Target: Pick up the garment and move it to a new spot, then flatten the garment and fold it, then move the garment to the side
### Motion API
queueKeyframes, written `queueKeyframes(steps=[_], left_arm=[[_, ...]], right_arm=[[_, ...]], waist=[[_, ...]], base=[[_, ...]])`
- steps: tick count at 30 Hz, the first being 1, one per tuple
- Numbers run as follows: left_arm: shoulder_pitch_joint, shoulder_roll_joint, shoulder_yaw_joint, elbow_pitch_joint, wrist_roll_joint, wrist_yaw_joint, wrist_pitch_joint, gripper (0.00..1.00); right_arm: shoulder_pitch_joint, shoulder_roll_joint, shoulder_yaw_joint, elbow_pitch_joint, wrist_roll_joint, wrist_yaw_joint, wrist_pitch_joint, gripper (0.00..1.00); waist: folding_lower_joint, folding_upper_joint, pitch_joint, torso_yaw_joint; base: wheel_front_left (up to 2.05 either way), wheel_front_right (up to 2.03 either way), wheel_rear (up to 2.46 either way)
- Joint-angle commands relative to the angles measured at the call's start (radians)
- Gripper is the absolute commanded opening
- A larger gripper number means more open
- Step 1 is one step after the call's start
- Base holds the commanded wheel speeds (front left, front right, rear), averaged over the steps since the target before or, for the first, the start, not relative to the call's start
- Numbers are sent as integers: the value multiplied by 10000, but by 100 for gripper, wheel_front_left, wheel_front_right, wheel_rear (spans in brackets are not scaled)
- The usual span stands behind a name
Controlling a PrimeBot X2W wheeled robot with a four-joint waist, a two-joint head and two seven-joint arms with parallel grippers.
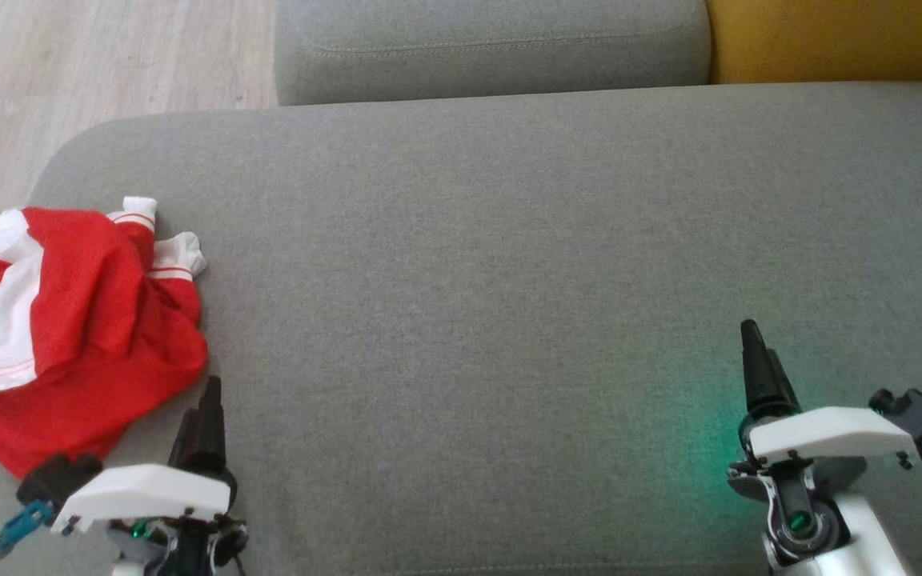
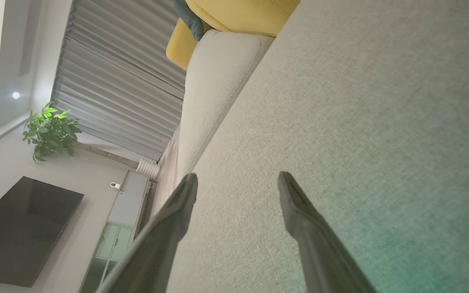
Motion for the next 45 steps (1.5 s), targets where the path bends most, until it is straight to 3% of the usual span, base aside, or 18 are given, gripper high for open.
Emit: queueKeyframes(steps=[1, 17, 45], left_arm=[[-627, 152, 28, -251, 461, 102, -160, 100], [-786, 227, -281, -59, 2393, 434, -599, 100], [-1097, 540, -888, 8, 6018, 1605, -1417, 100]], right_arm=[[-676, -173, 191, -191, -454, 33, -192, 100], [-963, -121, 373, 232, -2546, 42, -634, 100], [-1307, 20, 148, 522, -6760, 60, -1460, 100]], waist=[[-1, 0, 15, 2], [-1, 0, 124, -26], [-1, 0, 319, -83]], base=[[0, 0, 0], [0, 0, 0], [0, 0, 0]])
